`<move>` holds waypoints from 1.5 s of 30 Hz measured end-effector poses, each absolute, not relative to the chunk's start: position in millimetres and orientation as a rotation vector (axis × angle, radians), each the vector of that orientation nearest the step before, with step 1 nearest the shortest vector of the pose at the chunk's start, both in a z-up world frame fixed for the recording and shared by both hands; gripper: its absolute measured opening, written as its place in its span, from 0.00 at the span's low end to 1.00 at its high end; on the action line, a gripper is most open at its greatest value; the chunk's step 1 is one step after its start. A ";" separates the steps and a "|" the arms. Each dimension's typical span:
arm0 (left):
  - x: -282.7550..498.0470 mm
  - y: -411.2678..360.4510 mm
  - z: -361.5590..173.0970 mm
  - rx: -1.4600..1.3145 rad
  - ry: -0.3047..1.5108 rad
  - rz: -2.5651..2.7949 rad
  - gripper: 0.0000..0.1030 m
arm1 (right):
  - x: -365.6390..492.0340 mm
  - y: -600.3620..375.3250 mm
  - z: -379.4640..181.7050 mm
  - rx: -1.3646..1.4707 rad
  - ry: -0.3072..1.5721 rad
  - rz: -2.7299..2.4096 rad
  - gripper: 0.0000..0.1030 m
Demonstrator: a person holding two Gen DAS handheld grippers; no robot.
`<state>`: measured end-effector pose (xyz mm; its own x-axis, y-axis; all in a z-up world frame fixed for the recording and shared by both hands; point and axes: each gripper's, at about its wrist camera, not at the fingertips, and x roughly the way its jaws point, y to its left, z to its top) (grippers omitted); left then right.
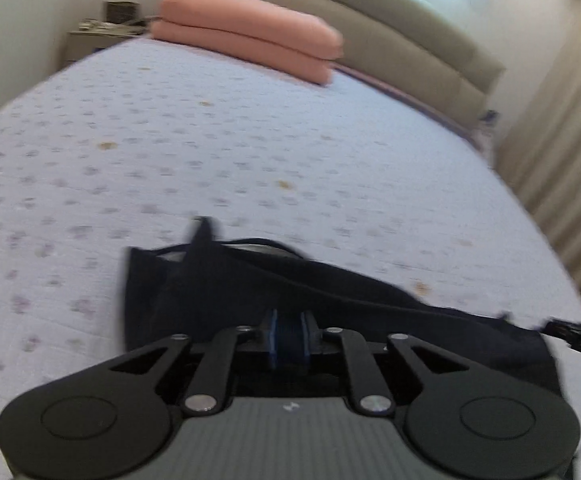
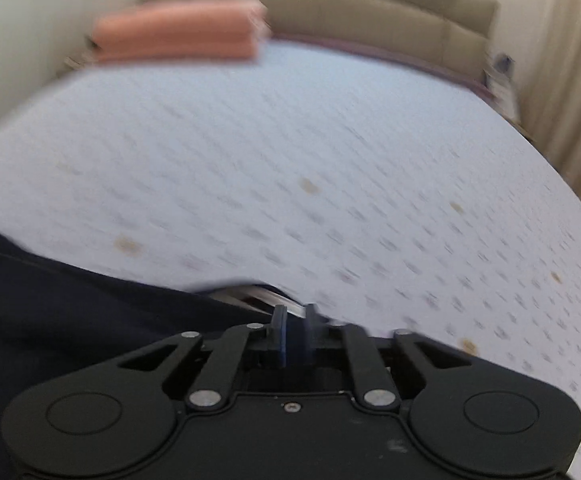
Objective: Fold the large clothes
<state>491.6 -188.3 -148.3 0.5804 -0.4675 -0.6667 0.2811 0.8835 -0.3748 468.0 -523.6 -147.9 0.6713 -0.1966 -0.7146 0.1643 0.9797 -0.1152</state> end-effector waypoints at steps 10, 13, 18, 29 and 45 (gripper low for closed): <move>512.5 -198.2 -188.8 -0.187 0.858 -0.454 0.03 | 487.7 -495.9 -203.9 -0.226 0.879 -0.236 0.34; 512.9 -169.0 -182.8 -0.254 0.851 -0.375 0.03 | 487.2 -524.5 -199.2 -0.148 0.900 -0.313 0.34; 467.1 -145.6 -154.0 -0.327 0.860 -0.381 0.11 | 437.9 -498.4 -163.1 -0.040 0.888 -0.282 0.34; 374.5 -93.4 -186.4 -0.416 1.030 -0.273 0.03 | 363.3 -428.6 -189.6 -0.132 0.998 -0.286 0.19; 314.9 -19.7 -167.9 -0.609 1.136 -0.249 0.68 | 330.0 -310.2 -157.0 -0.139 0.919 -0.053 0.23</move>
